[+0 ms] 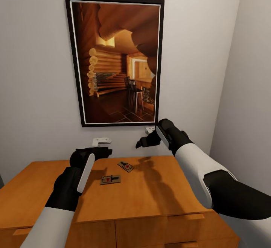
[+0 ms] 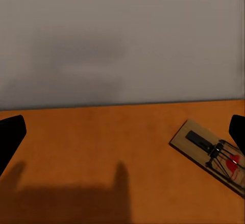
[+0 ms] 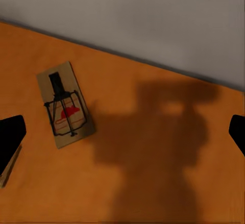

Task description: Take the four mousetraps from the cabinet in the bathroom and place them on the bathroom floor. Make sure all four end up on the same floor surface, and ensure that at least two of them are either under or directly next to the same bathroom sink.

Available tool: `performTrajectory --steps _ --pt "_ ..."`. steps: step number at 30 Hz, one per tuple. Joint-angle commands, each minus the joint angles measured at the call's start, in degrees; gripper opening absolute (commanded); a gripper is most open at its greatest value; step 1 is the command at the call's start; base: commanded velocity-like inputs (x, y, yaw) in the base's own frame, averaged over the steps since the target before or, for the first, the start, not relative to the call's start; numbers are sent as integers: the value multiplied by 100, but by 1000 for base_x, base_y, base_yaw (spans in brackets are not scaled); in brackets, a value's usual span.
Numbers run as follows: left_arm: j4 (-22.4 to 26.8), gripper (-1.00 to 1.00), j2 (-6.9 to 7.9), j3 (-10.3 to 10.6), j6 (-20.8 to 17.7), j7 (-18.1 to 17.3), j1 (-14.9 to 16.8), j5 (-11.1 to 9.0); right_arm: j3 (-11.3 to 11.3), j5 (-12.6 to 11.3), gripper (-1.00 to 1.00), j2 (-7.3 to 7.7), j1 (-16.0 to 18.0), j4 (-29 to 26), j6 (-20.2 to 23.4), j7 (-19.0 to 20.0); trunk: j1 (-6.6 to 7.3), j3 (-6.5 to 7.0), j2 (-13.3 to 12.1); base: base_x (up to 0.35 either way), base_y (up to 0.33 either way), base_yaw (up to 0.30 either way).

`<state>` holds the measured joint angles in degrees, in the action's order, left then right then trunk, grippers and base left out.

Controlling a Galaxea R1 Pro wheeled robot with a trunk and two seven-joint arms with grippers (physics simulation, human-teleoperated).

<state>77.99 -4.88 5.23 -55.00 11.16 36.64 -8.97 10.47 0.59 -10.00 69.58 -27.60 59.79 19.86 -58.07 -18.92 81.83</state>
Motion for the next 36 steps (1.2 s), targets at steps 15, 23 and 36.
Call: performTrajectory --steps 15,23,36 --pt "-99 100 5 4 -20 101 6 -174 25 -62 100 0 3 514 -448 -178 0 -7 5 0 0 0" --pt "-107 100 6 4 -20 105 6 -175 36 27 100 0 8 485 -407 -308 0 -7 5 0 0 0" --pt "-108 100 5 5 -20 105 9 -168 34 -37 100 0 12 463 -330 -879 0 15 5 0 0 114"
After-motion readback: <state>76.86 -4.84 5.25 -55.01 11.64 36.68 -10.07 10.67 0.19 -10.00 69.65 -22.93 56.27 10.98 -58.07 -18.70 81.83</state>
